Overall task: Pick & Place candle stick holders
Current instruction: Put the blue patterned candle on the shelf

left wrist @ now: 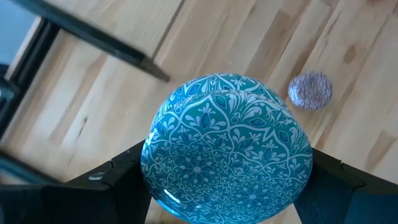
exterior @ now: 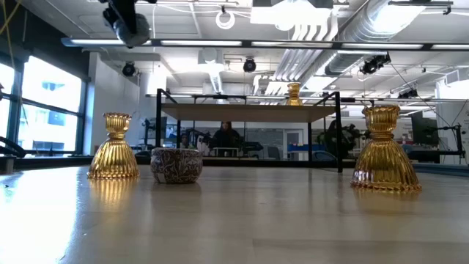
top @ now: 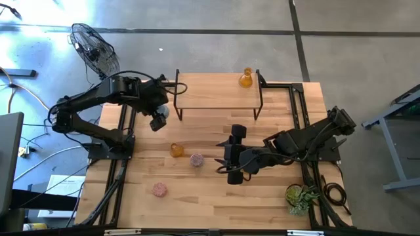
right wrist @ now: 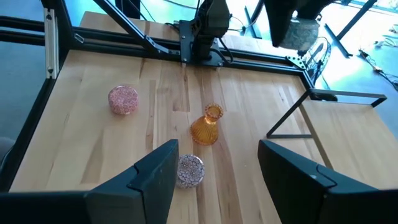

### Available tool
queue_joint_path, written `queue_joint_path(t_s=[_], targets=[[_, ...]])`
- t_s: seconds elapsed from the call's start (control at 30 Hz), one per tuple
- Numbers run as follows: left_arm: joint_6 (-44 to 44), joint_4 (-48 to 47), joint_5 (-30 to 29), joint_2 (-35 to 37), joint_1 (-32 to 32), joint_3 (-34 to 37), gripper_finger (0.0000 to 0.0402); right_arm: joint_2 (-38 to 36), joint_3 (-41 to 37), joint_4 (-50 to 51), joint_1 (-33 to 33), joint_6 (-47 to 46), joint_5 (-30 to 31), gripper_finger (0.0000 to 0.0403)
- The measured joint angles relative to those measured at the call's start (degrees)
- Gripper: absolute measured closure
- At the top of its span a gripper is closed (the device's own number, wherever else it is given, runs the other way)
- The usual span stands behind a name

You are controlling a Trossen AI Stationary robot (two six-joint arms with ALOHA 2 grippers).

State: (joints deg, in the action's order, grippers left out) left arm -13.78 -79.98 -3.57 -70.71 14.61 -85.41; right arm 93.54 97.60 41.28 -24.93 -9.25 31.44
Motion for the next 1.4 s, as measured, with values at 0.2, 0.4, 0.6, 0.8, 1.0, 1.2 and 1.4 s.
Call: queue_joint_path(t_s=[0.2,0.4,0.6,0.8,1.0,1.2,1.4], targets=[[1.83,4.25,-1.78,-4.85,0.02,0.00,0.0110,0.00,0.00,0.04,0.02,-0.81,0.24,0.0186],[8.87,8.25,-2.21,-10.97,1.42,-2.40,0.0110,-0.01,0.00,0.18,0.02,-0.79,0.31,0.0186],[12.28,7.78,1.48,-17.29,4.17,-11.10,0.0110,0.00,0.00,0.57,0.02,-0.79,0.20,0.0186],[15.37,3.01,1.81,-22.86,10.28,-22.42,0.0110,0.00,0.00,1.67,0.02,-0.86,0.17,0.0186],[16.39,-0.67,6.98,-27.66,18.76,-30.62,0.0110,0.10,0.00,2.60,0.02,-1.21,0.44,0.0186],[17.47,-0.56,11.79,-32.06,24.13,-31.28,0.0110,0.24,0.00,2.86,0.04,-1.05,1.72,0.0186],[20.05,1.73,9.47,-37.29,26.12,-31.21,0.0110,0.28,0.00,2.86,0.04,-0.82,4.56,0.0186]])
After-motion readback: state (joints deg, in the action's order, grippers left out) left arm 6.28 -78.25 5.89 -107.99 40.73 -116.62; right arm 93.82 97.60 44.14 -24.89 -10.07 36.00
